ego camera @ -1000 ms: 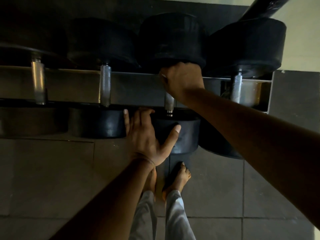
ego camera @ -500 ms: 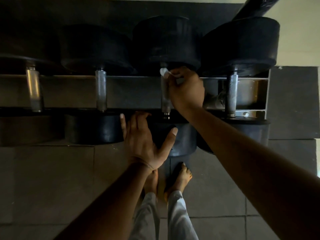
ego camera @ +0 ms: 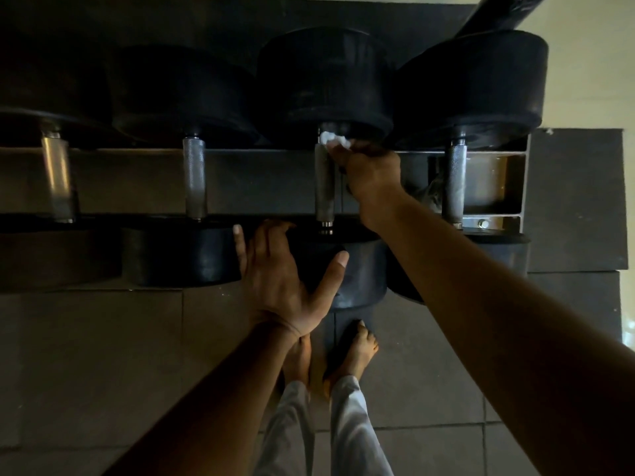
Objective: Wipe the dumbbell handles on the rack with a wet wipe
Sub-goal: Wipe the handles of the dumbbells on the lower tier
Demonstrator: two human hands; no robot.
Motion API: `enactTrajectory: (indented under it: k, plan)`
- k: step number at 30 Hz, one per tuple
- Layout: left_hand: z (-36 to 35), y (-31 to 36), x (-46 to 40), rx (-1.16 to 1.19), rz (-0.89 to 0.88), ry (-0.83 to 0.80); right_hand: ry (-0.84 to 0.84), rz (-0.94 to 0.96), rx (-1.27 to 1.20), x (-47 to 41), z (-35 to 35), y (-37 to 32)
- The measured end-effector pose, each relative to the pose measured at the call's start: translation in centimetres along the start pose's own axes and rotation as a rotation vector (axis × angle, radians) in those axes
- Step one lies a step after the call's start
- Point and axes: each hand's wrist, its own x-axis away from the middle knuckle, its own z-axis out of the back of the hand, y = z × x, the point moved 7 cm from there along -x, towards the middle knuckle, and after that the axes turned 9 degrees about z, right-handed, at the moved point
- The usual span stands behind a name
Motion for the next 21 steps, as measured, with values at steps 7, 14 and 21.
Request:
enactTrajectory:
  k: [7,14,21]
  plan:
    - [0.0,0.0,0.0,-0.011,0.000,-0.007,0.033,-0.084,0.012,-0.4,-0.3,0.6]
    - [-0.1,-0.1,0.0,-0.015,0.001,0.001,-0.073,-0.295,-0.138,-1.0,-1.3,2.5]
    - [-0.1,-0.1,0.1,-0.008,-0.003,0.008,-0.174,-0.244,-0.161,-1.6,-0.1,2.7]
